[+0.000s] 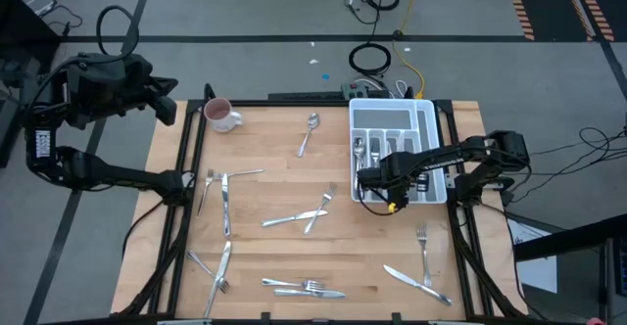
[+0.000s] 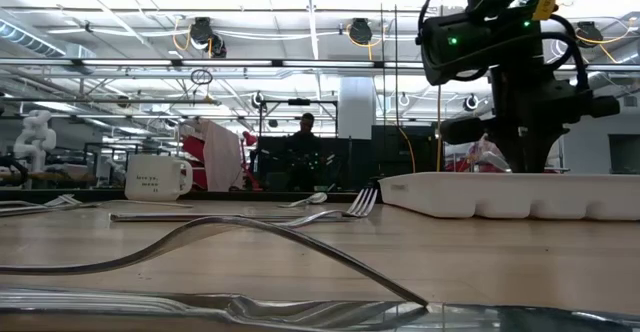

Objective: Sort silverware
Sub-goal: Put the silver table knife into the silverware tray

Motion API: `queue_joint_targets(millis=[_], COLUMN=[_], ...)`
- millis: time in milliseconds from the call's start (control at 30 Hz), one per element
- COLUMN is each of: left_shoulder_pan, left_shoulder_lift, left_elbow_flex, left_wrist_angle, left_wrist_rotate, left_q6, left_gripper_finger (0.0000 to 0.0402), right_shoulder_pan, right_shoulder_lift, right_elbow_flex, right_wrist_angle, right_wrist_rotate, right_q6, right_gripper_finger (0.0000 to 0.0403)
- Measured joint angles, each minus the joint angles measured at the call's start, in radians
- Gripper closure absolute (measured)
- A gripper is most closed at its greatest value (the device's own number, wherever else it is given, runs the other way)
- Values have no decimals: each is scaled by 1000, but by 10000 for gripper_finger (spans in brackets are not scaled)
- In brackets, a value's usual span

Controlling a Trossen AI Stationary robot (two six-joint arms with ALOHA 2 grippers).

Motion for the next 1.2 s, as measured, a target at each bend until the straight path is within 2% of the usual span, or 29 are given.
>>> queue_joint_targets(millis=[133,367,467,667,800,900,1033,1200], left_shoulder_pan=[0,0,0,0,0,0,0,0], left_shoulder_lift=[0,0,0,0,0,0,0,0], left_elbow_flex=[0,0,0,0,0,0,0,0], left_wrist_angle=[0,0,0,0,0,0,0,0], left_wrist_rotate=[0,0,0,0,0,0,0,0], left_q6=[0,0,1,2,-11,-23,-24,-50], left_gripper_finger=[388,388,388,388,388,388,388,388], right_shoulder_pan=[0,1,2,-15,-27,-41,-53,-51], right_shoulder_lift=[0,0,0,1,1,1,0,14], right_elbow_flex=[0,0,0,55,205,356,529,581], right_wrist_angle=[13,45,51,19,-26,-5,225,727], right_wrist_rotate=[-10,-101,-80,69,128,110,0,-88], right_q6=[-6,11,60,270,480,665,860,1125], right_gripper_finger=[354,333,331,333,334,334,334,334])
